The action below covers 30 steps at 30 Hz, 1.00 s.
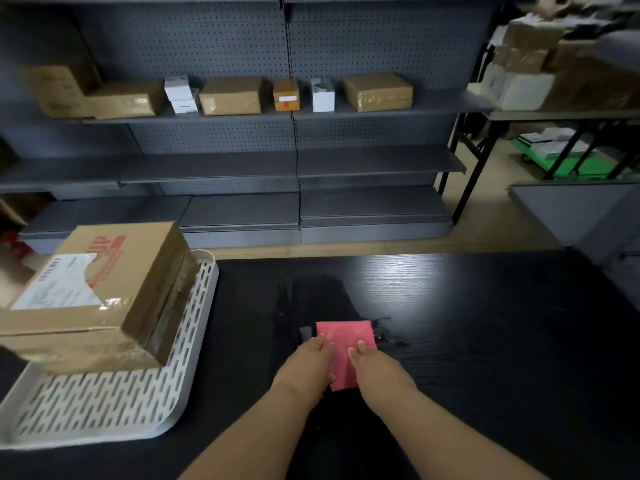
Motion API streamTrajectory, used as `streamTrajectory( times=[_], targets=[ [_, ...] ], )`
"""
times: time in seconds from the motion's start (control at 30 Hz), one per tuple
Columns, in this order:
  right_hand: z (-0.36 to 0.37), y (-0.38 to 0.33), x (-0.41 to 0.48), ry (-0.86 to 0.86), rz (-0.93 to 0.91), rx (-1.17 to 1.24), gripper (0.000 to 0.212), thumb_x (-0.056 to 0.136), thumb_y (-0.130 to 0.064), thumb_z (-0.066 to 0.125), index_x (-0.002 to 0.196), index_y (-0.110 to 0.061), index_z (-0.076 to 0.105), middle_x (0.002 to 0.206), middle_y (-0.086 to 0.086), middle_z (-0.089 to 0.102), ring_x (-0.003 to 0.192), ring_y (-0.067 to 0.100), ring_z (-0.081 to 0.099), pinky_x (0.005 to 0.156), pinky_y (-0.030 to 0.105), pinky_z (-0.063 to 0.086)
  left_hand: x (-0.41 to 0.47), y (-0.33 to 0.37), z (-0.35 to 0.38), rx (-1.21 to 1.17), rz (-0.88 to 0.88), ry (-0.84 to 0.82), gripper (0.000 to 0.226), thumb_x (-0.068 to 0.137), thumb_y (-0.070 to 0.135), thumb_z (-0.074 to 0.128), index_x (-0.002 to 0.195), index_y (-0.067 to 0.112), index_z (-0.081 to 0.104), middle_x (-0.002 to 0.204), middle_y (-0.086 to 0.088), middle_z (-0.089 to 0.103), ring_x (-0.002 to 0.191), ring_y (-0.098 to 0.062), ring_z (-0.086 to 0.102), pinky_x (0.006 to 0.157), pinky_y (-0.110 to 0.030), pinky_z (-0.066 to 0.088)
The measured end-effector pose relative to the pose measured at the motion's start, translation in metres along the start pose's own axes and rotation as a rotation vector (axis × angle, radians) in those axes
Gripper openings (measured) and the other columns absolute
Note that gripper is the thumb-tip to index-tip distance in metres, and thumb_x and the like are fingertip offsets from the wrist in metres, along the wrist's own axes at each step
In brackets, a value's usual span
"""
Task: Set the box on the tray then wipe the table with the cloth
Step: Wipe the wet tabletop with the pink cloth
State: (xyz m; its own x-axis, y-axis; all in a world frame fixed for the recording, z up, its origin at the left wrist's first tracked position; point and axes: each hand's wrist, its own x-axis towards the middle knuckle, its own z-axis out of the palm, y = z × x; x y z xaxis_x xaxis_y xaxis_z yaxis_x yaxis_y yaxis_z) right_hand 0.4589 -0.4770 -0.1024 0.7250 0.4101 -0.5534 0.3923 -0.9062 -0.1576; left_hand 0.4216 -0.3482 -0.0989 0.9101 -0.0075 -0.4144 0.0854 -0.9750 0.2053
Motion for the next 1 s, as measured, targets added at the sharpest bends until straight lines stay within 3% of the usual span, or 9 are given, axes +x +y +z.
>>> streamTrajectory(
  times=[0.2,0.5,1.0],
  targets=[
    [0.016,0.022,-0.035,0.035,-0.034,-0.003,0.062,0.098,0.001,0.035,0.154,-0.017,0.015,0.163,0.003,0.006,0.147,0.025,0.022,0.119,0.041,0.027,-0.025,0.032,0.016,-0.016,0.005,0.005,0.064,0.099,0.025,0.049,0.154,0.014,0.019,0.163,-0.004,0.01,0.15,-0.018,0.015,0.119,-0.028,0.02],
    [0.035,0.055,-0.07,0.017,-0.066,-0.013,0.064,0.098,-0.003,0.042,0.154,-0.017,0.013,0.163,0.002,0.006,0.147,0.025,0.021,0.119,0.041,0.027,-0.044,0.074,0.036,-0.029,-0.038,-0.009,0.061,0.099,0.02,0.049,0.154,0.016,0.022,0.163,-0.001,0.01,0.15,-0.018,0.014,0.118,-0.035,0.026],
    [-0.012,0.063,0.012,0.021,-0.06,-0.026,0.064,0.098,-0.002,0.038,0.154,-0.014,0.01,0.163,0.004,0.002,0.147,0.026,0.023,0.117,0.042,0.03,0.034,0.055,-0.009,-0.013,-0.017,0.004,0.063,0.098,0.019,0.051,0.153,0.014,0.022,0.162,-0.005,0.012,0.149,-0.022,0.017,0.119,-0.032,0.019]
  ],
)
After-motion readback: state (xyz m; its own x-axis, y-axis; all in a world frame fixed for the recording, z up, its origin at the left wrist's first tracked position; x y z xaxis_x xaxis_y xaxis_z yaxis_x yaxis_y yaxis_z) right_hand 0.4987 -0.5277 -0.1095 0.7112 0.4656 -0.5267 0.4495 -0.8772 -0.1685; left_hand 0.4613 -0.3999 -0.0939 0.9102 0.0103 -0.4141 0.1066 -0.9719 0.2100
